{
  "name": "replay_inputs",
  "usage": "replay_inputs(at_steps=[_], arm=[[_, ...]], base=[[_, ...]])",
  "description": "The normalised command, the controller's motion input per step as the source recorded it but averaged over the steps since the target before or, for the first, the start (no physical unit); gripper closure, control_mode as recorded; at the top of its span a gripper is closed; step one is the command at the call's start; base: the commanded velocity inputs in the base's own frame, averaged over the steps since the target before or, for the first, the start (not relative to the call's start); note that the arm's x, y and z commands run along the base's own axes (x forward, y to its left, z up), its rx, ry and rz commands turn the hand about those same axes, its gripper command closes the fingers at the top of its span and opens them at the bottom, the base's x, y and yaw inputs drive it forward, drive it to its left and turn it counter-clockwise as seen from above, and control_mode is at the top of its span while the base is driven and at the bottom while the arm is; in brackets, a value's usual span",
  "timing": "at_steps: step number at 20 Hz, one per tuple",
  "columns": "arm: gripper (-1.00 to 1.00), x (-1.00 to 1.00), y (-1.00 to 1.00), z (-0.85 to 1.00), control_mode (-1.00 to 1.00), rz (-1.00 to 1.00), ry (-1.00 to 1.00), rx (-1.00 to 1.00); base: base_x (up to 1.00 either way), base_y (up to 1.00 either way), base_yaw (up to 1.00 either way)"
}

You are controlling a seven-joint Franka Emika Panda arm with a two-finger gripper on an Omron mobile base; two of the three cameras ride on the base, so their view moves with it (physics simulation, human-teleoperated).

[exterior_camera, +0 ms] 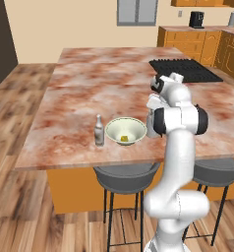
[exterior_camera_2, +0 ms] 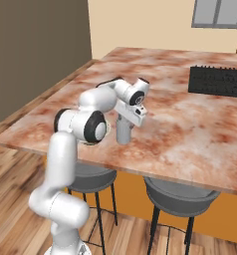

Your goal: There is a bowl on the dining counter. Grab a lemon wedge from the fridge and place it in the bowl. Then get the liquor bottle and glass cup from the cabinet and place them next to the bowl.

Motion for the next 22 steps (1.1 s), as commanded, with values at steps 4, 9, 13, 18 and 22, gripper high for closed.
replay_inputs(at_steps=[4, 9, 13, 18, 22], arm=[[-1.00, -0.45, 0.00, 0.48, -1.00, -0.03, -0.27, 0.00], [-1.00, -0.67, 0.00, 0.76, -1.00, -0.03, -0.34, 0.00], [-1.00, -1.00, 0.00, 0.95, -1.00, 0.00, -0.45, 0.00], [-1.00, -1.00, 0.11, 0.66, -1.00, 0.00, -0.43, -0.03], [-1.00, -1.00, 0.45, 0.36, -1.00, 0.00, -0.30, -0.14]], base=[[0.00, 0.00, 0.00], [0.00, 0.00, 0.00], [0.00, 0.00, 0.00], [0.00, 0.00, 0.00], [0.00, 0.00, 0.00]])
